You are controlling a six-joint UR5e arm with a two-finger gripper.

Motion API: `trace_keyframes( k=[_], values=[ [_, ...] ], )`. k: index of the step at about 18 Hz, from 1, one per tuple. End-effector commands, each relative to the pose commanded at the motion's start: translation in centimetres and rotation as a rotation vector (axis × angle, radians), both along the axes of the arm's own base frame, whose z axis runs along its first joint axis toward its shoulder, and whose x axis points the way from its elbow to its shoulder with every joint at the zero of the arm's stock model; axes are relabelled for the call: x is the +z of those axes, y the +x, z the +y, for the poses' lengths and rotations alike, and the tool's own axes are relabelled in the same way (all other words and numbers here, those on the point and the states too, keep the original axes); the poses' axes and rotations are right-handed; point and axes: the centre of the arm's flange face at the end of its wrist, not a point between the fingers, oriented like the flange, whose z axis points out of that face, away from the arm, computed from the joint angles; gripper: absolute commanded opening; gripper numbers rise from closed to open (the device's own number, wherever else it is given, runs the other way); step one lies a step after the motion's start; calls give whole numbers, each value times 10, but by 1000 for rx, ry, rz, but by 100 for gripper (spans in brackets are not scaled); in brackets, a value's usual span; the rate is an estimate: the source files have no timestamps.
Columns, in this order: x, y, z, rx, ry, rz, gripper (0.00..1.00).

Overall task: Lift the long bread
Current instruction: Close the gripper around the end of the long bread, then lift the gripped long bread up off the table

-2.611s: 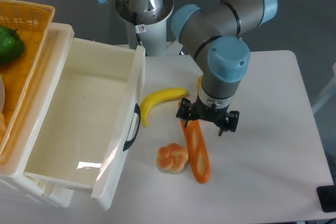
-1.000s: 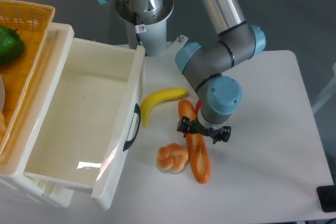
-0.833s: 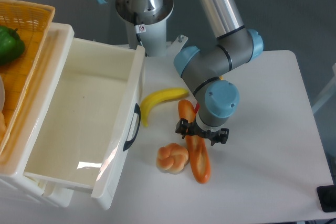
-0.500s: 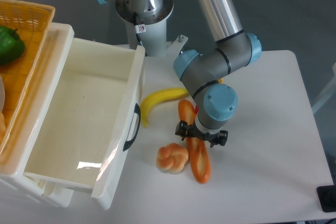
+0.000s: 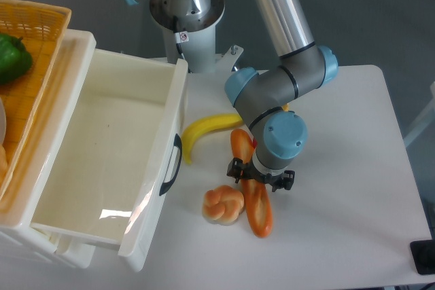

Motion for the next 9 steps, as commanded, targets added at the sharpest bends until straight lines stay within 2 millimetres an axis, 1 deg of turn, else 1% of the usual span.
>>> trace_keyframes(
  k=[1,6,8,9],
  values=[
    [-1,0,0,0,-1,-1,87],
    [-2,0,0,0,-3,-4,65],
    [2,-3,2,2,4,3,50],
    [2,-3,2,2,3,2,40]
  ],
)
